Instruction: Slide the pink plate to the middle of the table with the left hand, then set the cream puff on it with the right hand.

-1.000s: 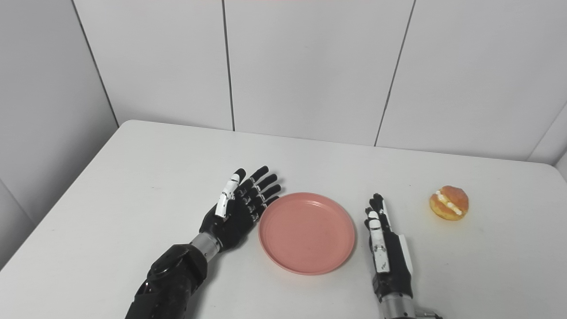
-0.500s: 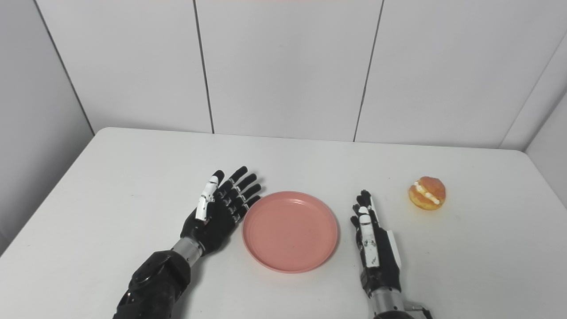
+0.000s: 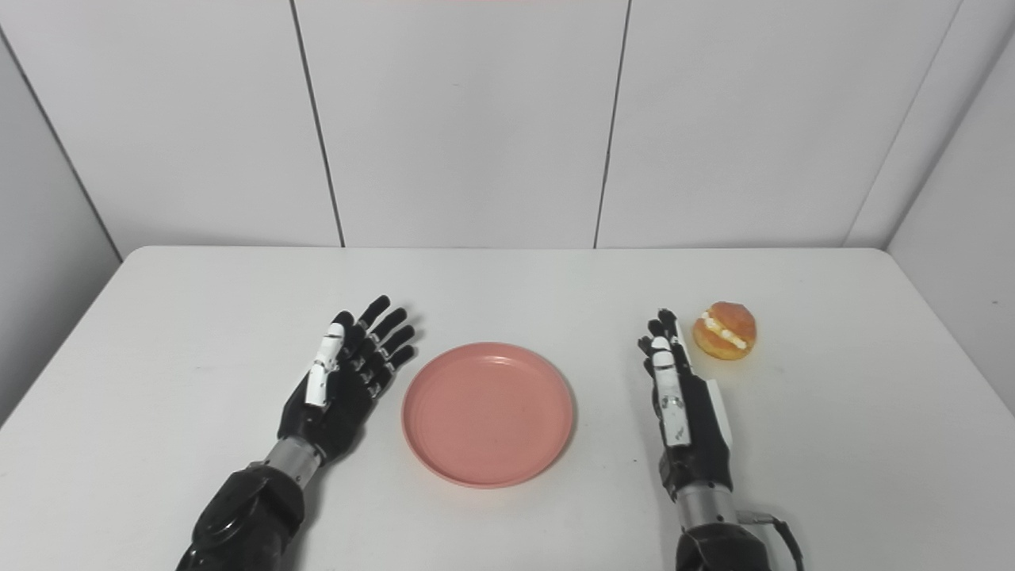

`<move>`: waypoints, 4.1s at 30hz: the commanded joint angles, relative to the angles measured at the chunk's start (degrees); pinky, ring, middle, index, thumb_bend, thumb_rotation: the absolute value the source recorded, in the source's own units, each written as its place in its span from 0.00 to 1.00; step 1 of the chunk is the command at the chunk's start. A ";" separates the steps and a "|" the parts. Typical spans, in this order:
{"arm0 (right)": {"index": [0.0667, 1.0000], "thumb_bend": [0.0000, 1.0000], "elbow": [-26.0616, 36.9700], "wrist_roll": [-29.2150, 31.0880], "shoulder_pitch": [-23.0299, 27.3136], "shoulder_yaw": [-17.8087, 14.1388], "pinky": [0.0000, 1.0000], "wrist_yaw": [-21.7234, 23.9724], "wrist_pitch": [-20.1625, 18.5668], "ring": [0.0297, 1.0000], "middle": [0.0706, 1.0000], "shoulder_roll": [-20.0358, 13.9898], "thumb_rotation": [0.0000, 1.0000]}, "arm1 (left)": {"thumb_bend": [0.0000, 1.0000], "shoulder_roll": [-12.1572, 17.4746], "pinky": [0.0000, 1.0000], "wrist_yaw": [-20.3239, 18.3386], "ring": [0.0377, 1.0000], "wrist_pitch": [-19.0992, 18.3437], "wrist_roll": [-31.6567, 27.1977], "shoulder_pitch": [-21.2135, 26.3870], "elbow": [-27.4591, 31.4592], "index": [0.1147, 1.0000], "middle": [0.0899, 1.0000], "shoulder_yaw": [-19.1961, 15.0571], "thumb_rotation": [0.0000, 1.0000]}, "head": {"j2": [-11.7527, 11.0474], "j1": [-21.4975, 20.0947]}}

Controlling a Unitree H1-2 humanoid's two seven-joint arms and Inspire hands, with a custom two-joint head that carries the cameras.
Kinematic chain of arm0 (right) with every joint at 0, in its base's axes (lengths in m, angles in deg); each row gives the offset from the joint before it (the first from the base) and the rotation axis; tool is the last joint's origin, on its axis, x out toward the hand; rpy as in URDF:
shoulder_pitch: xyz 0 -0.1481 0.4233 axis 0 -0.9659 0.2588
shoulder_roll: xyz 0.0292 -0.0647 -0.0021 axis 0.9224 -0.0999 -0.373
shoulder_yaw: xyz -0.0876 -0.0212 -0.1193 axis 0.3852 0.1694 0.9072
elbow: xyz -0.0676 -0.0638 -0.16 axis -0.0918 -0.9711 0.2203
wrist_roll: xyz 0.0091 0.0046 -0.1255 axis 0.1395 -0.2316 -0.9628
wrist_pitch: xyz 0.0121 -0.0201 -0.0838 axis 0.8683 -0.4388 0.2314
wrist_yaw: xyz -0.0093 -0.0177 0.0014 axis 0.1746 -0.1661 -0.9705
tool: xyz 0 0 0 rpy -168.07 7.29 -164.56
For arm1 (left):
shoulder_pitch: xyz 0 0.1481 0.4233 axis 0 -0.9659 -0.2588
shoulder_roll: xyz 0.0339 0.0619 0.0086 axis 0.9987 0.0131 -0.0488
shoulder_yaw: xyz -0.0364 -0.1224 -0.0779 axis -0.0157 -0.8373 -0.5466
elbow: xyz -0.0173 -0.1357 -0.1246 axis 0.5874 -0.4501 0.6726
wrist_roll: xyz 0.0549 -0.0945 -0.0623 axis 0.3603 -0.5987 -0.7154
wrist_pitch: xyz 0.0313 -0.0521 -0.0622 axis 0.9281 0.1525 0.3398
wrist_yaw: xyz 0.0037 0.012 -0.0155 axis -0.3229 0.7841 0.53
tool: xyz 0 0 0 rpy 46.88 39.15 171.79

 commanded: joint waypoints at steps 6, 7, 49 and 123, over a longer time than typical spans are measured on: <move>0.97 0.44 2.84 -0.52 5.58 -1.10 0.96 0.37 1.09 0.93 0.95 -3.23 0.99 | 0.42 1.33 0.95 1.58 0.93 2.02 2.08 -3.50 -2.59 0.92 0.94 -0.70 1.00 | -0.52 -1.51; 0.97 0.44 3.05 -0.55 6.22 -1.19 0.96 0.46 1.21 0.93 0.95 -3.75 0.99 | 0.41 1.38 0.95 1.57 0.93 2.45 2.29 -3.79 -2.50 0.92 0.94 -0.70 1.00 | -0.74 -2.27; 0.97 0.88 -5.73 -45.82 19.00 4.35 0.62 -0.57 -5.17 0.88 0.99 -27.26 0.69 | 0.34 1.86 0.95 1.09 0.92 4.58 0.88 -6.56 -5.89 0.90 0.92 -1.79 1.00 | -3.78 -11.55; 0.48 0.52 -34.76 -39.46 29.95 14.14 0.37 3.72 -14.29 0.45 0.43 -26.96 0.00 | 0.36 2.82 0.94 0.92 0.91 2.58 0.26 -7.13 -3.11 0.90 0.91 -1.96 1.00 | 0.40 -11.84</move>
